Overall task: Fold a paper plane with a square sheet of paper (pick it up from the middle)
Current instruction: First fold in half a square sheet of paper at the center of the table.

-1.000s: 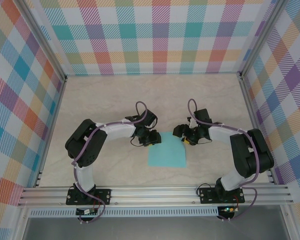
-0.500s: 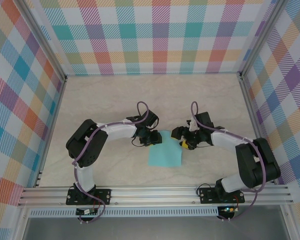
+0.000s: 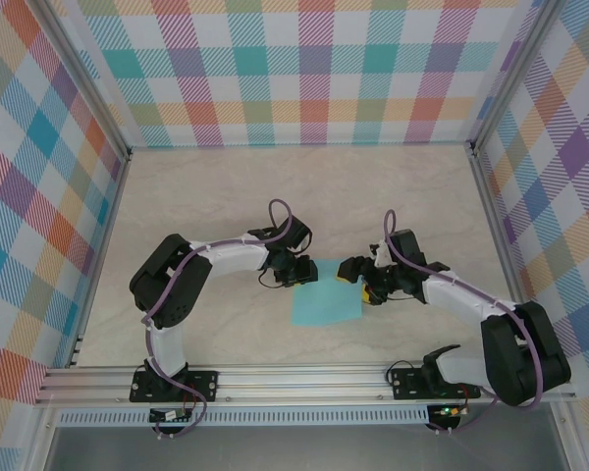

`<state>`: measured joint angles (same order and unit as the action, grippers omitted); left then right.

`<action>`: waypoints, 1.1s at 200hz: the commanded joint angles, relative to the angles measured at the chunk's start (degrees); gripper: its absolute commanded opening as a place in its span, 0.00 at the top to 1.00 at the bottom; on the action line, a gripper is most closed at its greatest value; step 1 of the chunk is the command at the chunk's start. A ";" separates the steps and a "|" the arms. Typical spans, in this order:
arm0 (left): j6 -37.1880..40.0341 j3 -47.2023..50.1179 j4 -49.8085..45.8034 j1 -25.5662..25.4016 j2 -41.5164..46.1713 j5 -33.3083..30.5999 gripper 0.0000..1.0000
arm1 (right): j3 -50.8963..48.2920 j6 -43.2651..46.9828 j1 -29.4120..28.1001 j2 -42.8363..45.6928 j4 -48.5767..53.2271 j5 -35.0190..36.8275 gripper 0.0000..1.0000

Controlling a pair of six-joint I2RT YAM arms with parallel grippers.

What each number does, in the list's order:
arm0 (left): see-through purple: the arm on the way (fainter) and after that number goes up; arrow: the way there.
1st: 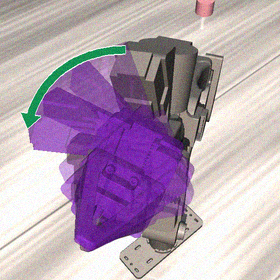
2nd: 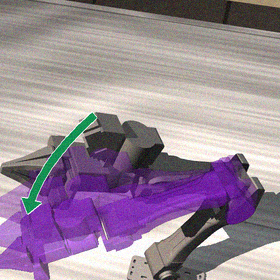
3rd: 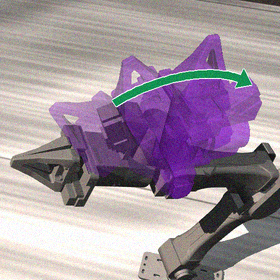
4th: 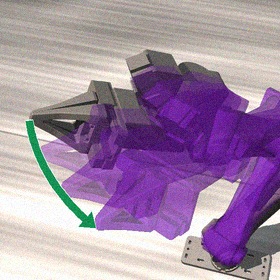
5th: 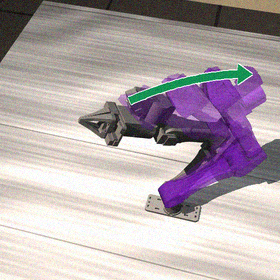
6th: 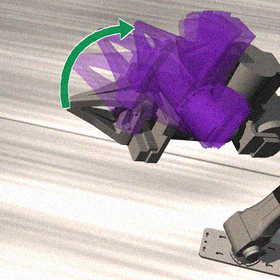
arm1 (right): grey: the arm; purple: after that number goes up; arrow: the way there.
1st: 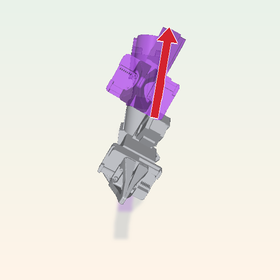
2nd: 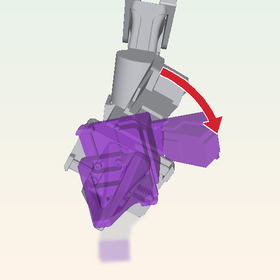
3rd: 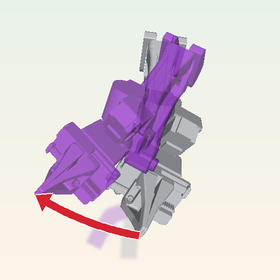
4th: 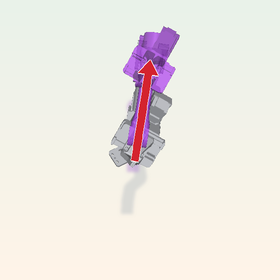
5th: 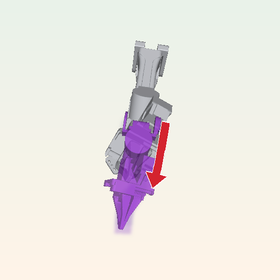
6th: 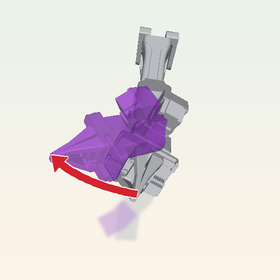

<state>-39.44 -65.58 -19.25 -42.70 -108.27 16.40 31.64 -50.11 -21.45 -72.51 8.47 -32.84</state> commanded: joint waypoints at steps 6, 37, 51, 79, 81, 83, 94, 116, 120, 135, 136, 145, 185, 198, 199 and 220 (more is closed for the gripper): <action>0.13 2.21 0.56 -1.25 0.74 -0.45 0.63 | 3.68 2.60 -0.26 -0.84 1.21 0.16 0.27; -1.29 2.05 1.61 -1.19 3.81 0.18 0.58 | 3.40 2.80 -0.63 -0.02 -2.79 -2.52 0.27; -2.77 2.12 2.81 -1.25 4.49 1.53 0.55 | 3.01 2.65 -0.87 0.78 -4.05 -3.04 0.23; -6.76 3.47 8.52 -1.24 5.80 4.28 0.50 | 2.81 2.45 -0.96 0.40 -6.11 -3.99 0.20; -6.98 3.69 8.83 -1.25 5.90 4.37 0.49 | 2.70 2.33 -0.96 0.36 -6.41 -4.12 0.20; -7.34 3.81 9.15 -1.20 6.04 4.48 0.49 | 2.61 2.19 -0.96 0.29 -6.64 -4.33 0.20; -8.96 4.90 11.28 -1.20 6.79 5.43 0.47 | 2.31 1.62 -1.13 0.11 -8.27 -4.75 0.19; -11.43 7.12 13.84 -1.21 8.99 6.01 0.44 | 2.30 0.98 -1.31 -0.22 -9.34 -4.55 0.17; -11.80 7.58 14.40 -1.24 9.43 6.09 0.43 | 2.39 0.98 -1.33 -0.35 -9.46 -4.58 0.17; -12.85 9.06 16.81 -1.13 10.56 6.46 0.36 | 2.56 0.97 -1.61 -0.85 -10.40 -5.29 0.16; -12.94 9.15 16.88 -1.15 10.59 6.50 0.36 | 2.56 0.97 -1.64 -0.91 -10.40 -5.39 0.16; -13.27 9.20 17.60 -1.09 10.50 6.99 0.34 | 2.74 1.27 -1.91 -1.20 -10.79 -5.74 0.14; -16.92 10.29 23.45 -0.65 10.11 8.64 0.32 | 3.13 2.07 -2.94 -1.93 -12.58 -6.80 0.10; -18.21 10.72 25.72 -0.31 9.84 9.74 0.31 | 3.23 2.37 -3.22 -1.94 -12.86 -7.06 0.08; -18.26 10.73 25.82 -0.25 9.88 9.81 0.31 | 3.24 2.42 -3.23 -1.94 -12.91 -7.15 0.07; -18.82 10.91 26.91 -0.10 9.89 10.55 0.30 | 3.38 2.74 -3.62 -2.41 -13.26 -7.72 0.03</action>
<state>-55.92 -55.42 3.36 -43.00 -99.46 24.71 34.09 -48.66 -24.43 -74.15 -2.24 -38.35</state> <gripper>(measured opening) 0.694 0.954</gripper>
